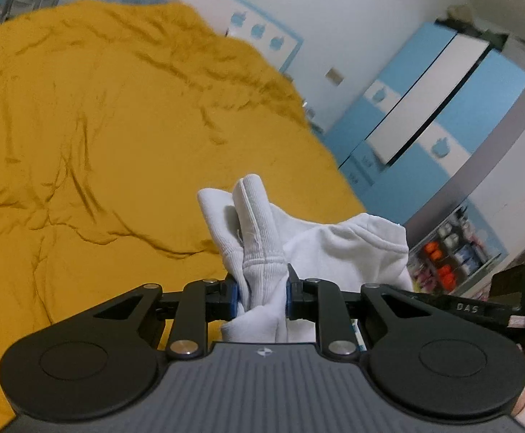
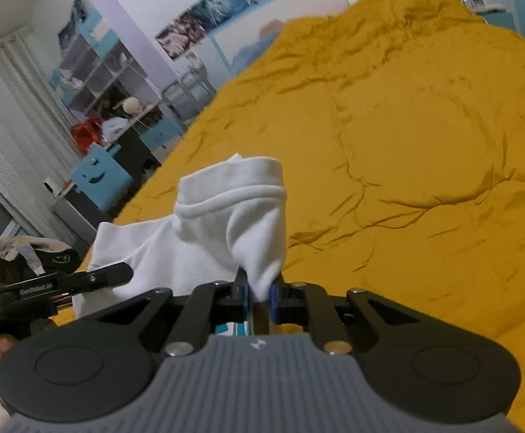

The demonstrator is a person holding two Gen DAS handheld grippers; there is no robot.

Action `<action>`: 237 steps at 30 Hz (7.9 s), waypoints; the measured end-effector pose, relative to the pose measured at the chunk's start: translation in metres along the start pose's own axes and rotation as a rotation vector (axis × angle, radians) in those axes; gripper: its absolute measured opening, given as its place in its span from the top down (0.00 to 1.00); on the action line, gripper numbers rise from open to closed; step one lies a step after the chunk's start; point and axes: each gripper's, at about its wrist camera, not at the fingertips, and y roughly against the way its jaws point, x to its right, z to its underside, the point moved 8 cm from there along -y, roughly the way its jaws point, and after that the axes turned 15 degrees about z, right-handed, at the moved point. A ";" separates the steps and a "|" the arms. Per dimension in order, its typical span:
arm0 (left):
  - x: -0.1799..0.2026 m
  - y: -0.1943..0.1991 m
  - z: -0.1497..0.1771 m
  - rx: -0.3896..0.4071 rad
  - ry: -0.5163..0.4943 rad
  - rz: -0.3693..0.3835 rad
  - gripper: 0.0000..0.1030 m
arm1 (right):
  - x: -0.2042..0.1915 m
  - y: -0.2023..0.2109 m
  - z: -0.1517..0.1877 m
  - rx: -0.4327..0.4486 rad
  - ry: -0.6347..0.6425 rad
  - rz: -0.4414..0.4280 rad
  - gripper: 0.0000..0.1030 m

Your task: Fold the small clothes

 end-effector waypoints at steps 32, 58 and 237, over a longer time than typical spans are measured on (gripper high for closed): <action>-0.128 -0.012 0.008 -0.191 0.098 -0.304 0.54 | 0.092 -0.151 0.018 -0.308 -0.216 0.101 0.89; 0.088 0.045 0.143 -0.318 -0.332 -0.212 0.79 | -0.015 0.043 0.123 -0.013 0.416 0.273 0.82; 0.159 0.095 0.219 -0.109 -0.352 -0.579 0.00 | -0.051 0.125 0.215 -0.013 0.291 0.400 0.21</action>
